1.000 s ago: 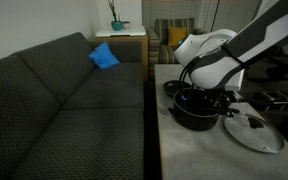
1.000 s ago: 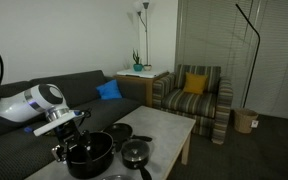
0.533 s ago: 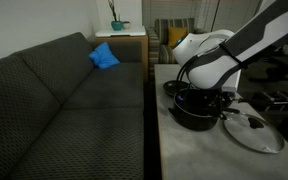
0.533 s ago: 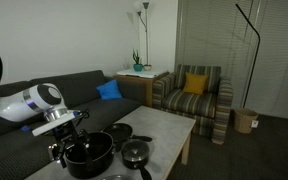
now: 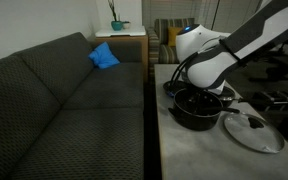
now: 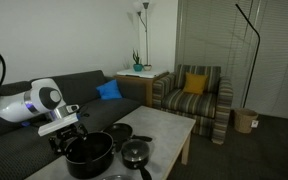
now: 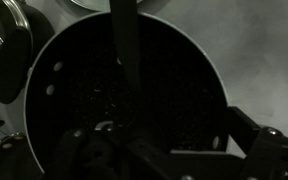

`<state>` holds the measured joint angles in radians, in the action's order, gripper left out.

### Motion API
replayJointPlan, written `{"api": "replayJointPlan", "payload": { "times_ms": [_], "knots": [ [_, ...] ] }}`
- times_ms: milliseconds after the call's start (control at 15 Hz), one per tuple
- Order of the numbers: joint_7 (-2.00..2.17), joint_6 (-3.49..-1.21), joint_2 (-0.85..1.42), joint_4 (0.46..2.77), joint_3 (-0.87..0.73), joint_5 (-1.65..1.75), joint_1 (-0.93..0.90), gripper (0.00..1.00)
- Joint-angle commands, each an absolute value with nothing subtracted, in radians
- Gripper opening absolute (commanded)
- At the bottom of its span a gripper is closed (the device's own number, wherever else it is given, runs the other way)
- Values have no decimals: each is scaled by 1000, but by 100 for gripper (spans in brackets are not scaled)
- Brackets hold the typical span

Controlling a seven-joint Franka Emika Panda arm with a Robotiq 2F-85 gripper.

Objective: Use the big spoon to stir the big pot

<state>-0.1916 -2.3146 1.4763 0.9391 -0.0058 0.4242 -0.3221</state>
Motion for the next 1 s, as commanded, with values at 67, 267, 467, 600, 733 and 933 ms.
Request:
{"api": "replayJointPlan", "payload": {
  "times_ms": [67,267,467,600,733,933],
  "knots": [
    [-197,-2304,1476,937,-39,415,-343,100],
    [-142,-2306,1476,936,-74,422,-361,100],
    [-91,-2288,1476,934,-89,414,-368,100],
    [-74,-2285,1476,934,-84,407,-365,100],
    [-80,-2310,1476,936,-76,409,-360,100],
    [-104,-2307,1476,937,-69,410,-359,100]
  ]
}}
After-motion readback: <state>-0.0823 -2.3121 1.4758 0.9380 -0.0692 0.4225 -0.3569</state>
